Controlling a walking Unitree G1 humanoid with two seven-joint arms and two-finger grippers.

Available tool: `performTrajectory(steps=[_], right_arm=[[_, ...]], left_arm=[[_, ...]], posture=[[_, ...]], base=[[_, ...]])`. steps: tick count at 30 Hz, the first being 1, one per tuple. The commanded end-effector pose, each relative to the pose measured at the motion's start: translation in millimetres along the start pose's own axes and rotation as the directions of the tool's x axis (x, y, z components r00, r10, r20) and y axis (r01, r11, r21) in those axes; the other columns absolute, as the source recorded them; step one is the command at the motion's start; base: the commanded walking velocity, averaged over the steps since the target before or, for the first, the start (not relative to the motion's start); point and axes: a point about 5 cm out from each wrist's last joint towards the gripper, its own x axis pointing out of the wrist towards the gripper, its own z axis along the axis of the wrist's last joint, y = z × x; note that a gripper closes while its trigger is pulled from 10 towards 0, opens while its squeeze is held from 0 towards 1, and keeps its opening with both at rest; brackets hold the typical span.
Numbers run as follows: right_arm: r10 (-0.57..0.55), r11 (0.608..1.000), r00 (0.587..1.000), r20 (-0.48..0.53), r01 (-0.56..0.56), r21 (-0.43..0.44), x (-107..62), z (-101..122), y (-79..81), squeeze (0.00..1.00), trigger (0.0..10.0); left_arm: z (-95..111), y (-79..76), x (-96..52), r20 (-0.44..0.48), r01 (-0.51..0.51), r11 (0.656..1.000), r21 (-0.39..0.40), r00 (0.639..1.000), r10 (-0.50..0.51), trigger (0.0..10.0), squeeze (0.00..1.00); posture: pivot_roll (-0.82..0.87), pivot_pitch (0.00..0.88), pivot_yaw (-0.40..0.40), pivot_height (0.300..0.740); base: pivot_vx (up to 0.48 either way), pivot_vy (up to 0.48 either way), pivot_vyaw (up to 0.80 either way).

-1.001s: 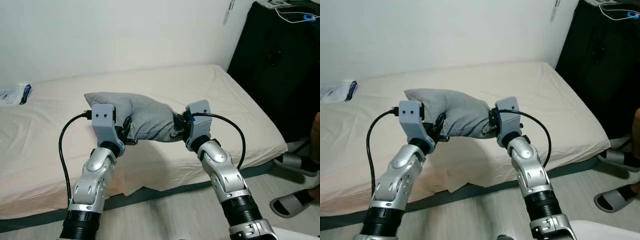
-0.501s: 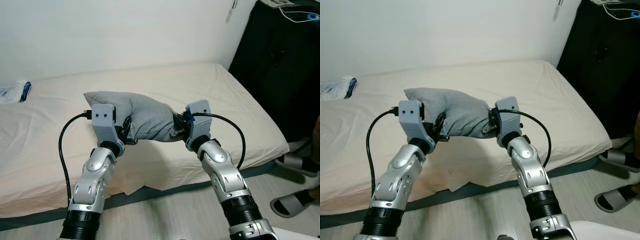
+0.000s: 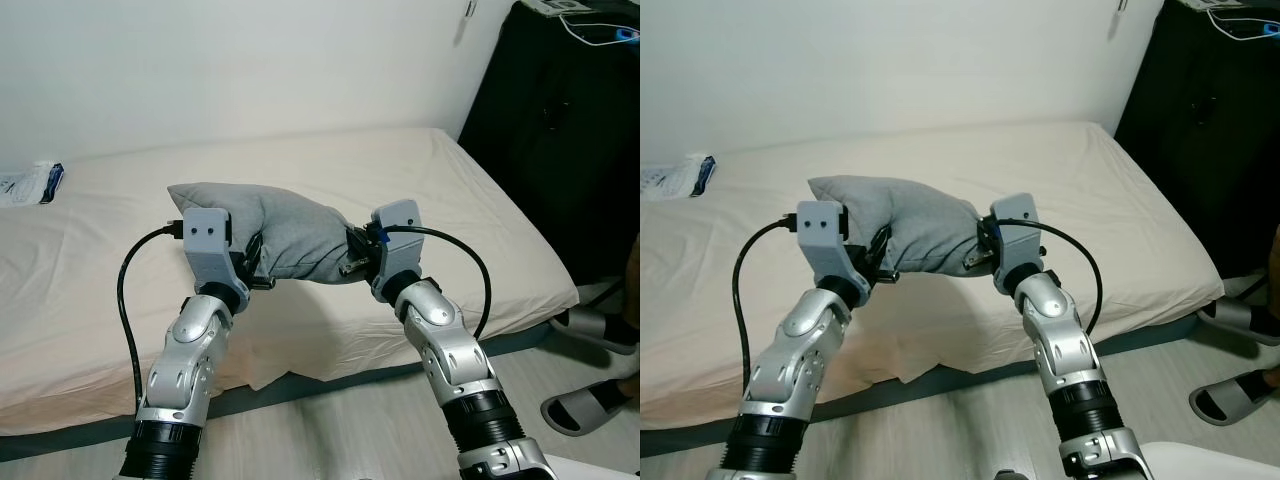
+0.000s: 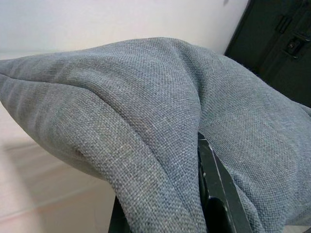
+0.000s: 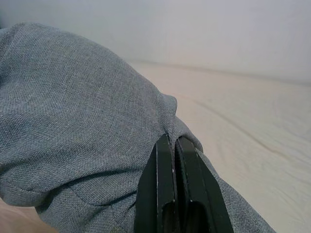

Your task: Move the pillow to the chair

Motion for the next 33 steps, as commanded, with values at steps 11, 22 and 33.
performTrajectory(steps=[11,22,33], right_arm=[[-0.053,0.999,0.999,0.013,0.053,-0.001,-3.6,-0.5,-11.0,0.0,10.0],[-0.053,0.999,0.999,0.014,0.053,-0.001,-3.5,-0.3,-11.3,0.0,10.0],[-0.053,0.999,0.998,0.015,0.053,-0.002,-3.2,0.1,-11.4,0.0,10.0]], left_arm=[[11.4,14.9,-0.7,0.06,-0.07,0.997,-0.007,0.996,0.071,10.0,0.0],[12.1,14.8,-0.5,0.064,-0.069,0.998,-0.008,0.996,0.069,10.0,0.0],[15.5,13.3,-1.1,0.075,-0.053,0.998,-0.021,0.996,0.055,10.0,0.0]], posture=[[0.0,0.081,0.006,0.74],[0.0,0.082,0.005,0.74],[0.0,0.085,0.005,0.74]], base=[[0.0,0.216,0.0],[0.0,0.48,0.0],[0.0,0.206,0.0]])
